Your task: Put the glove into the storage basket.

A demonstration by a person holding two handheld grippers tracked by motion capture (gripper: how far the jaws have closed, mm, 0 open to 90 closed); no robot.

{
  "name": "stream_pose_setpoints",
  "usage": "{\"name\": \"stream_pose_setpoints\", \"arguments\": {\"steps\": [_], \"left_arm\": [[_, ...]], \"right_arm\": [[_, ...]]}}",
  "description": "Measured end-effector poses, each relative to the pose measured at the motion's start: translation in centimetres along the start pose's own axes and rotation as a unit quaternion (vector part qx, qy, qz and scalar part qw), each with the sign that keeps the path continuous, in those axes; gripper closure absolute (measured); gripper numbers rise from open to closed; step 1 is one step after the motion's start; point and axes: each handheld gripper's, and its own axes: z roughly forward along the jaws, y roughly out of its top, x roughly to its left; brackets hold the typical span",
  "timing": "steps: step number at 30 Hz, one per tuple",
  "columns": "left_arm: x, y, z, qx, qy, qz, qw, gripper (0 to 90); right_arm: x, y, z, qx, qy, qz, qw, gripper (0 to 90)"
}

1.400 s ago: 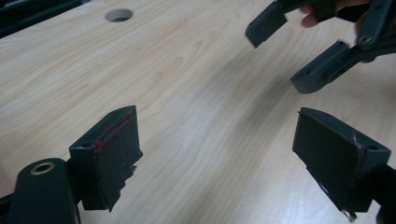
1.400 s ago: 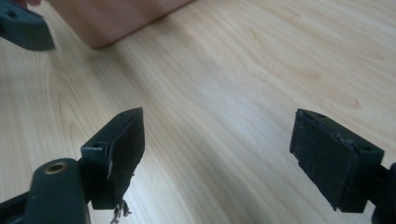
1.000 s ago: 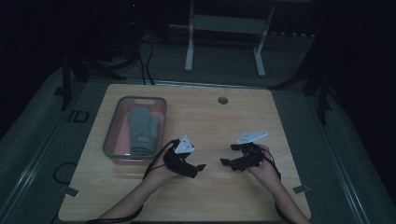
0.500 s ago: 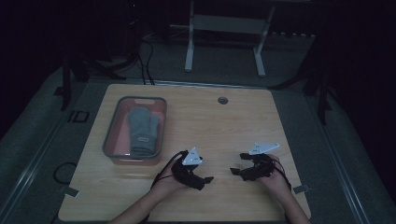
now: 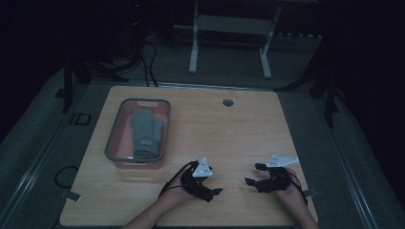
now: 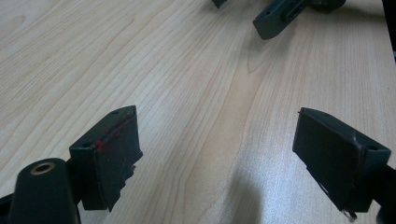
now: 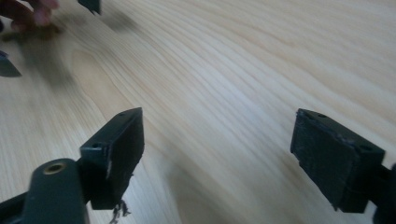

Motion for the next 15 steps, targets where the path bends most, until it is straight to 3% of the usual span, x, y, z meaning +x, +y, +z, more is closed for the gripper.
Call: {"name": "stream_pose_setpoints", "arguments": {"steps": [8, 15], "left_arm": [[-0.5, -0.5, 0.5, -0.005, -0.009, -0.001, 0.9999, 15.3], [-0.3, -0.8, 0.2, -0.024, -0.001, -0.017, 0.9996, 15.4]], "right_arm": [[-1.0, -1.6, -2.0, -0.024, -0.015, 0.011, 0.9995, 15.1], [-1.6, -2.1, -2.7, -0.029, -0.033, 0.014, 0.9989, 15.2]]}}
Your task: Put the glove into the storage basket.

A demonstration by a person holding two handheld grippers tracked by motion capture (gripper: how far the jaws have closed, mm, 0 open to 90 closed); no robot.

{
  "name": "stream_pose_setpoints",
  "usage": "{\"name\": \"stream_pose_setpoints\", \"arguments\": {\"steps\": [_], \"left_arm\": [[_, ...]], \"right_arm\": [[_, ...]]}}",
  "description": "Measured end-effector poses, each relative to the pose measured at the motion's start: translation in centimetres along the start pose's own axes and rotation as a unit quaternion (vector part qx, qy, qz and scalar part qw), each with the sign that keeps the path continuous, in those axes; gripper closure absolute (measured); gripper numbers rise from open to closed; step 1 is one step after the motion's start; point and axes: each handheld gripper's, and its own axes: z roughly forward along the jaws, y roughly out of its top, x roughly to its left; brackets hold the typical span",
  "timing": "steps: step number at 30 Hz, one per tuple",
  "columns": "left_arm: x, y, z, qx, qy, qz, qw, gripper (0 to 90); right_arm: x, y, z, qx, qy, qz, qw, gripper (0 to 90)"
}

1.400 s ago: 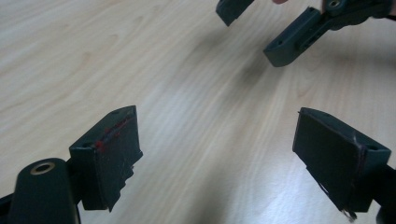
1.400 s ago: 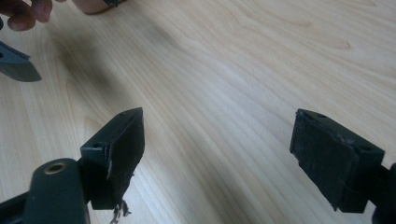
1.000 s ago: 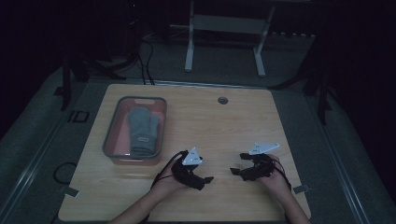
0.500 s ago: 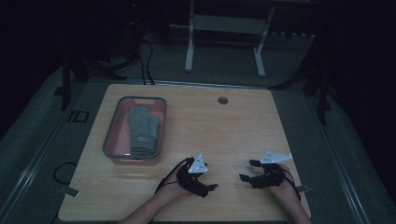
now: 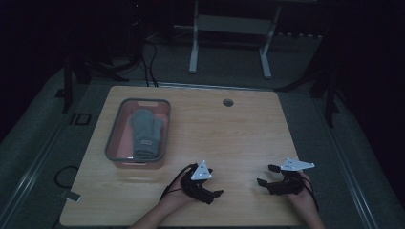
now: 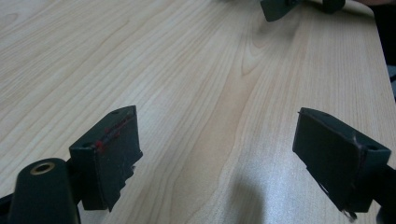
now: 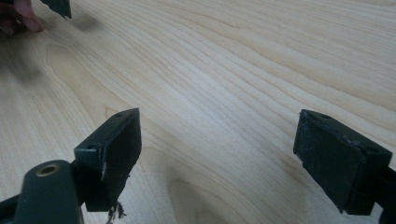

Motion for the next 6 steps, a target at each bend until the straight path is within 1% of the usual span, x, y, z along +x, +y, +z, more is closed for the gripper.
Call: {"name": "stream_pose_setpoints", "arguments": {"steps": [2, 6], "left_arm": [[0.03, 0.01, -0.06, -0.002, 0.002, 0.001, 1.0000, 15.4], [0.19, -0.01, -0.12, -0.004, 0.003, -0.005, 1.0000, 15.4]], "right_arm": [[-0.05, -0.01, -0.01, -0.001, -0.001, 0.000, 1.0000, 15.2], [-0.03, -0.07, 0.04, 0.001, -0.005, -0.005, 1.0000, 15.3]]}}
